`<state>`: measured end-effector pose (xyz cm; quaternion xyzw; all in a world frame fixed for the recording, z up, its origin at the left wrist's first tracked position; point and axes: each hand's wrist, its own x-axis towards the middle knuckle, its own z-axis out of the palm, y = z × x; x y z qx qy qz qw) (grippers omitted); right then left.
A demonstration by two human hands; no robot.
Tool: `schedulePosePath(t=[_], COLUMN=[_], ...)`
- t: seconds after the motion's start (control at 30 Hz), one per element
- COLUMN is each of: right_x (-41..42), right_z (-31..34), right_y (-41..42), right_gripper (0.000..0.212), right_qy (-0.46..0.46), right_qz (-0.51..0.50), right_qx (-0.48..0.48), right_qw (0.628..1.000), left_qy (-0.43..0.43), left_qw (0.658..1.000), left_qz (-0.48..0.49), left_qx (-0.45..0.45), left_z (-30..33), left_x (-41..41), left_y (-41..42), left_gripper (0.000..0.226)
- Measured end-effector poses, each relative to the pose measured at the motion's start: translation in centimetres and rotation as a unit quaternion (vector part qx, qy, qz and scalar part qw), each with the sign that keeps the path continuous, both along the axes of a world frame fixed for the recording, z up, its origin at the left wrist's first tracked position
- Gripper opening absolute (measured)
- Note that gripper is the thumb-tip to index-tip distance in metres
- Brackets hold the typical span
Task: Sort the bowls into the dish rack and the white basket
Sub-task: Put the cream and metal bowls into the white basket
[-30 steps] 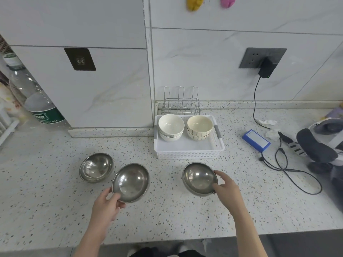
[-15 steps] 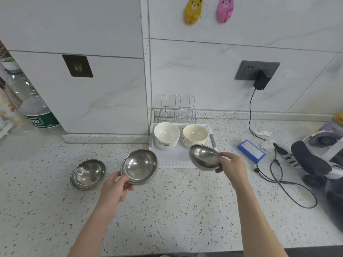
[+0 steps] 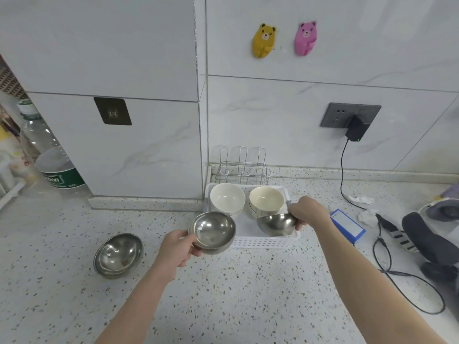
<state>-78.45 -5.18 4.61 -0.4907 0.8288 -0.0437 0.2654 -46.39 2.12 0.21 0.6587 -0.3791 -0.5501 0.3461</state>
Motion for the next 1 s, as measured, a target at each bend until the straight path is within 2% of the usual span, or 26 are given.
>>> schedulePosePath(t=[0.23,0.43,0.6,0.83,0.93,1.0], right_x=[0.6,1.2,1.2,0.9,0.8,0.8], right_z=[-0.5,-1.0,-1.4,-2.3,-2.3,-2.6], right_y=[-1.5,-2.4,-2.5,-2.5,-2.4,-2.3], right_gripper=[0.023,0.023,0.022,0.025,0.021,0.028], right_qy=[-0.005,-0.009,-0.014,-0.039,-0.046,-0.042], right_qz=[0.031,0.049,0.045,0.049,0.051,0.047], right_qx=[0.048,0.071,0.074,0.068,0.065,0.052], right_qw=[0.998,0.996,0.996,0.996,0.996,0.997], left_qy=[-0.041,-0.095,-0.164,-0.209,-0.210,-0.201], left_qw=[0.995,0.979,0.962,0.929,0.929,0.935], left_qz=[-0.041,-0.103,-0.140,-0.213,-0.210,-0.198], left_qx=[0.085,0.151,0.169,0.218,0.221,0.217], left_z=[1.5,2.7,2.5,1.9,1.4,1.2], left_x=[-1.0,-1.6,-2.9,-3.6,-4.0,-4.2], left_y=[-4.1,-8.6,-11.0,-12.5,-12.8,-12.9], left_gripper=[0.009,0.010,0.010,0.021,0.024,0.023])
